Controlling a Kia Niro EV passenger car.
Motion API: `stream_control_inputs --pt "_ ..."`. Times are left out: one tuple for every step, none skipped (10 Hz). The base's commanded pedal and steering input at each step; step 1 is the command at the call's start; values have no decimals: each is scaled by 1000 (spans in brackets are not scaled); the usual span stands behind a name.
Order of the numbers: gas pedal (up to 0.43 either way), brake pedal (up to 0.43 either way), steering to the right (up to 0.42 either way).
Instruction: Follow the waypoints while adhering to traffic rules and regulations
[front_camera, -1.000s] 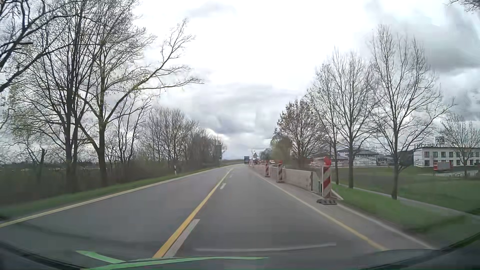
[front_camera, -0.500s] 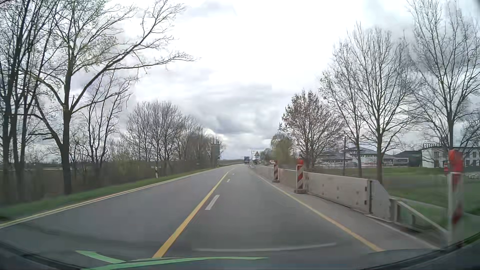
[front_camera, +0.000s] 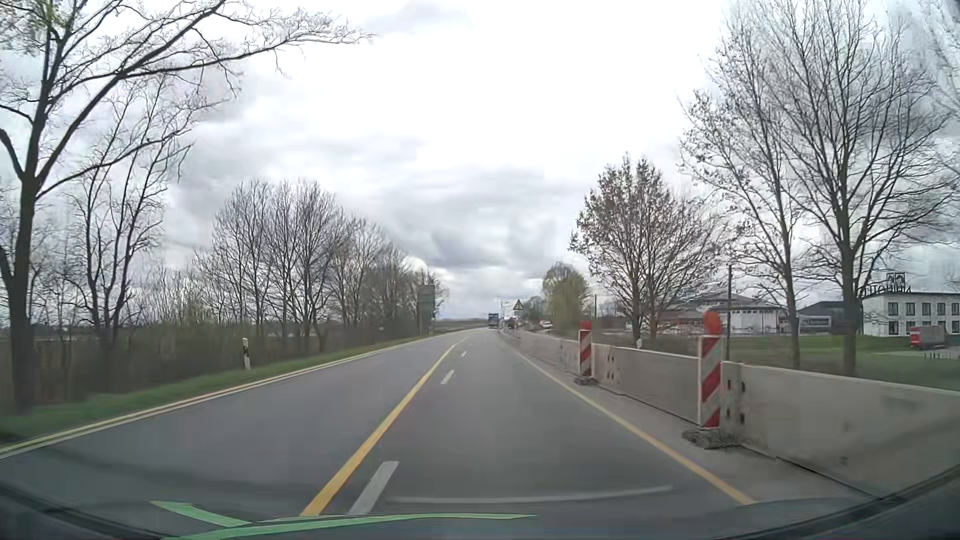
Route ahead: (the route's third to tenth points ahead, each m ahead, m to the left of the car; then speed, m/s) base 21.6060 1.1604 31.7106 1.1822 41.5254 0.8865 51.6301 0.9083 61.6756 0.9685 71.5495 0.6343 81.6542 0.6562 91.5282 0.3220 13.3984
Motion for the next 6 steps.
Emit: stream_control_inputs --pt "87 0 0" --pt "87 0 0" --pt "87 0 0" --pt "87 0 0" --pt "87 0 0" --pt "87 0 0"
